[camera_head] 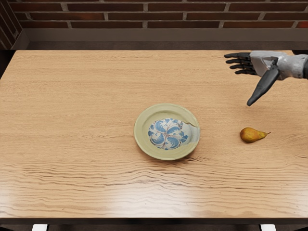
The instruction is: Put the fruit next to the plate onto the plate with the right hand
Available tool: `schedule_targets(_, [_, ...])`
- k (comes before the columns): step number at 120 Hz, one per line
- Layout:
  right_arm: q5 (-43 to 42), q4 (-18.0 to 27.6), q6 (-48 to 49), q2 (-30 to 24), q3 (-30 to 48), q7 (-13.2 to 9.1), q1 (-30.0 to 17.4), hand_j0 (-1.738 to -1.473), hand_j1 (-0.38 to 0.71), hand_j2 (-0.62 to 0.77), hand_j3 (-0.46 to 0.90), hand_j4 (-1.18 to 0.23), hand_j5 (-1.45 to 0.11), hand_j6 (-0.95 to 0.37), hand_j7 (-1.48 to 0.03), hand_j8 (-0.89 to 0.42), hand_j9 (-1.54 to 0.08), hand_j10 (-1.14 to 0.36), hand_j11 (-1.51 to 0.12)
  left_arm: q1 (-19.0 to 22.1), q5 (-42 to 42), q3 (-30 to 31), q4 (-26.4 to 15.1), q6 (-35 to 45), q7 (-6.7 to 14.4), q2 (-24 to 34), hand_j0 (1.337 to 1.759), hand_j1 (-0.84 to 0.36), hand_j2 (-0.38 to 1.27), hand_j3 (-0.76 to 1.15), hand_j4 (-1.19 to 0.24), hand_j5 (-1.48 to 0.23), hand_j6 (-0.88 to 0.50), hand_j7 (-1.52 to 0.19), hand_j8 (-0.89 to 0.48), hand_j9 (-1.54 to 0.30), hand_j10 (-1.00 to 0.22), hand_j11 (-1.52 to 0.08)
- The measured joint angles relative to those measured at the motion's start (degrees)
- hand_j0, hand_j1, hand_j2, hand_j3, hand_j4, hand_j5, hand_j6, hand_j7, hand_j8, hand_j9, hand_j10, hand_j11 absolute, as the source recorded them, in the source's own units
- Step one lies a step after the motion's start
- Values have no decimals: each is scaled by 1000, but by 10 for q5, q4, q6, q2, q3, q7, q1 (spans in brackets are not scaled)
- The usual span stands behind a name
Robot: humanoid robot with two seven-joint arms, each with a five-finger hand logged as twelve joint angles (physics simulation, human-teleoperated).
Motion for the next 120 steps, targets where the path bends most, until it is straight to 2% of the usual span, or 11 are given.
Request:
schedule_targets(16, [-1, 8, 0, -2, -1, 0, 1, -1658, -316, -4, 0, -32, -38, -33, -38, -32, -38, -31, -38, 0, 0, 0, 0, 0, 0, 0, 1658, 349, 0, 0, 0, 0, 0, 0, 0, 0, 0, 0])
schedule_targets(25, [-1, 24, 0, -2, 5, -21, 10, -1658, -316, -4, 0, -32, -38, -33, -38, -32, -38, -31, -38, 0, 0, 0, 0, 0, 0, 0, 1658, 349, 0, 0, 0, 0, 0, 0, 0, 0, 0, 0])
schedule_targets(32, [0, 34, 0, -1, 19, -64, 17, -1658, -316, -4, 0, -32, -38, -33, -38, -32, -38, -31, -38, 0, 0, 0, 0, 0, 0, 0, 1658, 349, 0, 0, 0, 0, 0, 0, 0, 0, 0, 0])
schedule_targets(43, [5, 51, 0, 1, 55, -161, 19, -1658, -315, -4, 0, -32, -38, -33, -38, -32, -38, -31, -38, 0, 0, 0, 0, 0, 0, 0, 1658, 349, 0, 0, 0, 0, 0, 0, 0, 0, 0, 0])
schedule_targets(48, [4, 64, 0, 1, 69, -198, 20, -1658, -315, -4, 0, -32, -38, -33, -38, -32, -38, -31, -38, 0, 0, 0, 0, 0, 0, 0, 1658, 349, 0, 0, 0, 0, 0, 0, 0, 0, 0, 0])
schedule_targets(59, [-25, 129, 0, -16, 89, -255, 22, -1658, -315, -5, 0, -32, -38, -33, -38, -32, -38, -31, -38, 0, 0, 0, 0, 0, 0, 0, 1658, 349, 0, 0, 0, 0, 0, 0, 0, 0, 0, 0])
schedule_targets(70, [-61, 209, 0, -40, 97, -297, 23, -1658, -314, -5, 0, -33, -39, -34, -39, -33, -39, -32, -39, 0, 0, 0, 0, 0, 0, 0, 1658, 349, 0, 0, 0, 0, 0, 0, 0, 0, 0, 0])
schedule_targets(80, [-84, 266, 0, -66, 101, -317, 22, -1658, -313, -6, 0, -34, -41, -36, -40, -35, -40, -33, -40, 0, 0, 0, 0, 0, 0, 0, 1658, 349, 0, 0, 0, 0, 0, 0, 0, 0, 0, 0])
schedule_targets(97, [-156, 363, -62, -108, 100, -330, 15, -1658, -312, -6, 0, -36, -42, -37, -41, -36, -42, -35, -42, 0, 0, 0, 0, 0, 0, 0, 1658, 349, 0, 0, 0, 0, 0, 0, 0, 0, 0, 0])
schedule_targets(107, [-215, 391, -128, -112, 98, -342, -12, -1658, -312, -6, 0, -37, -43, -39, -42, -37, -42, -36, -42, 0, 0, 0, 0, 0, 0, 0, 1658, 349, 0, 0, 0, 0, 0, 0, 0, 0, 0, 0])
schedule_targets(120, [-274, 405, -180, -97, 97, -356, -41, -1658, -311, -5, 0, -38, -43, -41, -43, -39, -43, -37, -43, 0, 0, 0, 0, 0, 0, 0, 1658, 349, 0, 0, 0, 0, 0, 0, 0, 0, 0, 0])
